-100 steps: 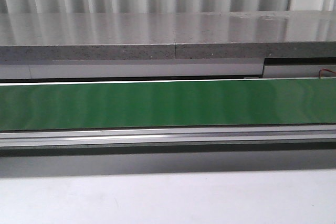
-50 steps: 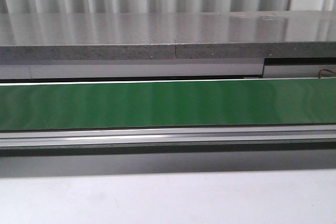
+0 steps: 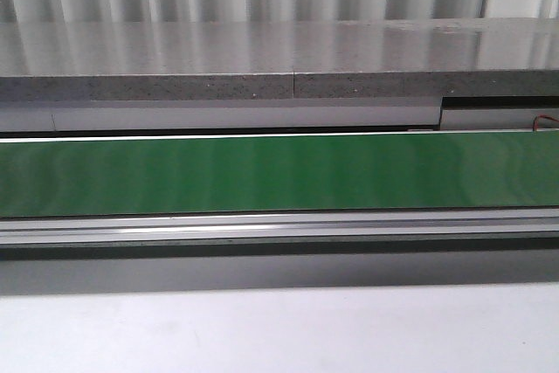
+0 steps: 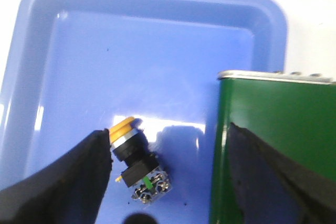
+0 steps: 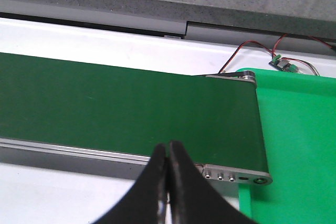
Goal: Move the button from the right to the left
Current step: 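Lower the button into the blue tray and open the left gripper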
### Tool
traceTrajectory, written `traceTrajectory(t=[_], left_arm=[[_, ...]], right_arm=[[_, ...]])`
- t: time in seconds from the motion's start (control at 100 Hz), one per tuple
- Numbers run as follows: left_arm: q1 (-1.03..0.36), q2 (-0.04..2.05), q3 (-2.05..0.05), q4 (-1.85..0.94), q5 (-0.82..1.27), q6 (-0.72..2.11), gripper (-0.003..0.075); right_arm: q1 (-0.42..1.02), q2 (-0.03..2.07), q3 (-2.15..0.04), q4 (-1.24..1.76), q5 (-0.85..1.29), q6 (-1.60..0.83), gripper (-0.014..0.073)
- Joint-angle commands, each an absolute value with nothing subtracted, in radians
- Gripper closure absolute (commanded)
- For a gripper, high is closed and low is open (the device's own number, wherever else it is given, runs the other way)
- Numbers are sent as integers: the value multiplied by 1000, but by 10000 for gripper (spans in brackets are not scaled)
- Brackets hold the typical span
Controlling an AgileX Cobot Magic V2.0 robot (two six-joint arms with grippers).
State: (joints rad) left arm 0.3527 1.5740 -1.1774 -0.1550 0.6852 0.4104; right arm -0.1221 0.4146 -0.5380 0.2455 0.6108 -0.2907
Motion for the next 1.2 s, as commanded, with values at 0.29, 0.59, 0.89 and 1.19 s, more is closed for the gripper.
traceTrajectory(t=[0.29, 0.59, 0.89, 1.19], left_arm=[[161, 1147, -1119, -187, 615, 403, 258], [74, 831, -853, -303, 490, 403, 258], [45, 474, -609, -378, 508, 403, 407], [45, 230, -517, -403, 523, 403, 740]], right_arm=[[-122, 417, -565, 248, 543, -298, 662], [-122, 417, -565, 248, 543, -298, 662], [-122, 417, -565, 248, 543, -298, 662], [-122, 417, -565, 248, 543, -298, 662]])
